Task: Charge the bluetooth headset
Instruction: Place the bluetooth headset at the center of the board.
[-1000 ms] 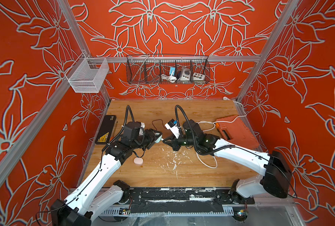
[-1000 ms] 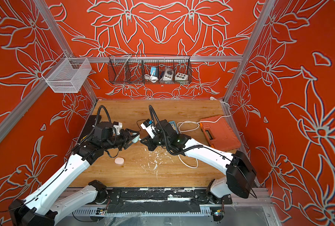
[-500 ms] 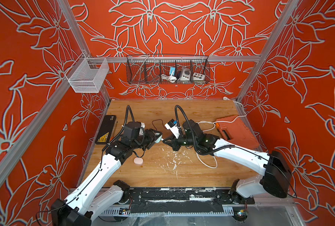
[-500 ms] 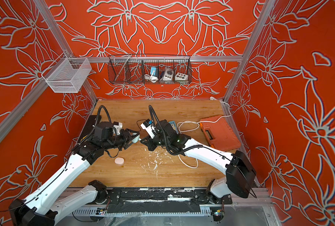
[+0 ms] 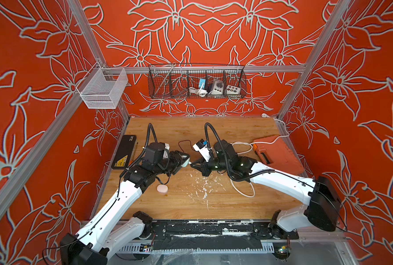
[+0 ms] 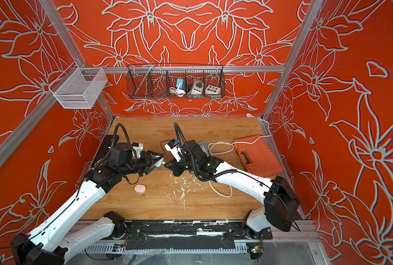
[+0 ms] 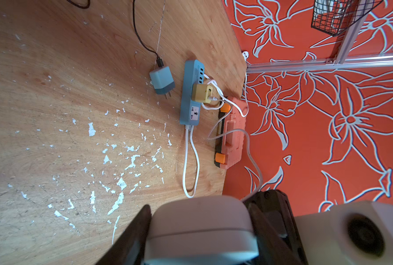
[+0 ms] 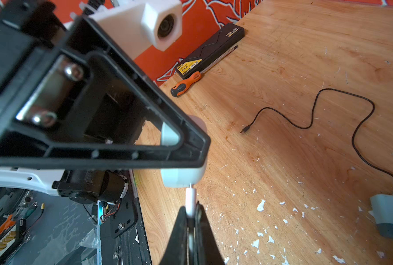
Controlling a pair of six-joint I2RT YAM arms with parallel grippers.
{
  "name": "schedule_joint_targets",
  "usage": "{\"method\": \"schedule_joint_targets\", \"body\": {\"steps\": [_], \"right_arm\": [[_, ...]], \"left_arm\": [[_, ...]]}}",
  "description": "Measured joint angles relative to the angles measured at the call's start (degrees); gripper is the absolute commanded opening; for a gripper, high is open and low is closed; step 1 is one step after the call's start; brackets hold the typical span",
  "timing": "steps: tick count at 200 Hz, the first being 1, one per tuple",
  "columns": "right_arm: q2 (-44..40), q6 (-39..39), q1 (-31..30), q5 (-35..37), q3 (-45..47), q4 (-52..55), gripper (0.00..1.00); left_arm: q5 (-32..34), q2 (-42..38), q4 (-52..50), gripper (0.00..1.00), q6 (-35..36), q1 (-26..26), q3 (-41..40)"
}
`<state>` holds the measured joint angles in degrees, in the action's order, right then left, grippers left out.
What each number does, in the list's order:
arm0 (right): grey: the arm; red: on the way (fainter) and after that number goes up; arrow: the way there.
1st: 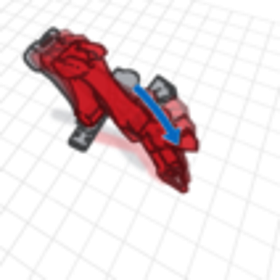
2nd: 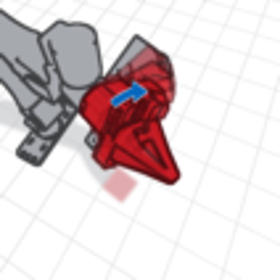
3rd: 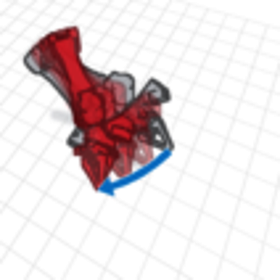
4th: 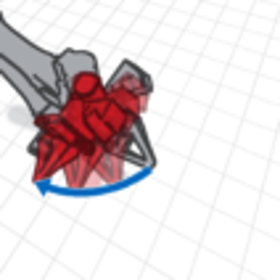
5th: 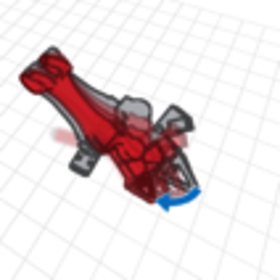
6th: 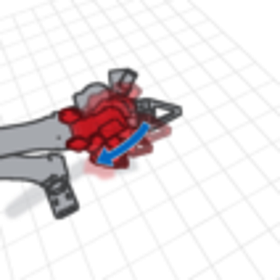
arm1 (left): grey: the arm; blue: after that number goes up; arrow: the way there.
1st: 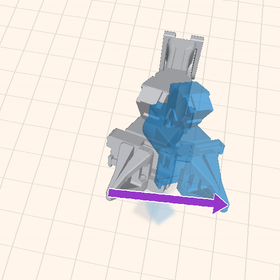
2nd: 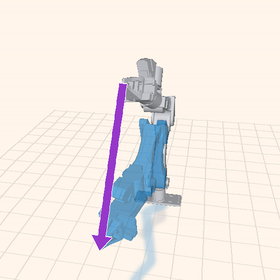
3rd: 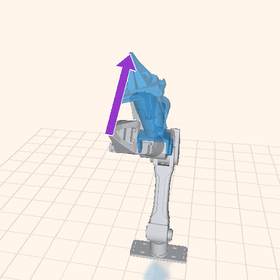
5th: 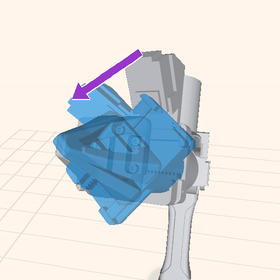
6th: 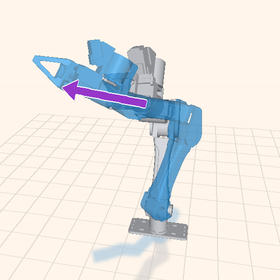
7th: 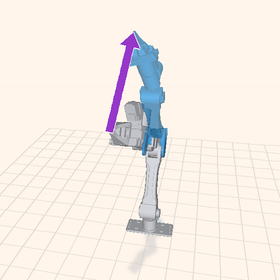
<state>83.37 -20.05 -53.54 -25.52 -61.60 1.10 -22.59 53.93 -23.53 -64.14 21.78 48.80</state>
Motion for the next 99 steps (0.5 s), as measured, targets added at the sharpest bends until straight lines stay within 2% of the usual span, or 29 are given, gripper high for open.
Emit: {"method": "schedule_joint_targets", "body": {"steps": [46, 64, 99], "right_arm": [[-1.14, -0.2, -0.74, 0.79, 2.58, -4.39, 0.3], [-2.86, -0.42, -0.85, 1.75, 3.76, -5.31, 0.35], [-7.37, -0.15, -0.85, 4.81, 6.05, -5.09, 0.36]], "left_arm": [[-2.32, -0.66, -2.54, 0.22, 0.04, -0.59, 0.02], [-2.51, -0.72, -4.17, 0.22, 0.24, -1.05, 0.07], [-1.95, -0.57, -5.79, 0.24, 0.72, -1.7, 0.07]]}}
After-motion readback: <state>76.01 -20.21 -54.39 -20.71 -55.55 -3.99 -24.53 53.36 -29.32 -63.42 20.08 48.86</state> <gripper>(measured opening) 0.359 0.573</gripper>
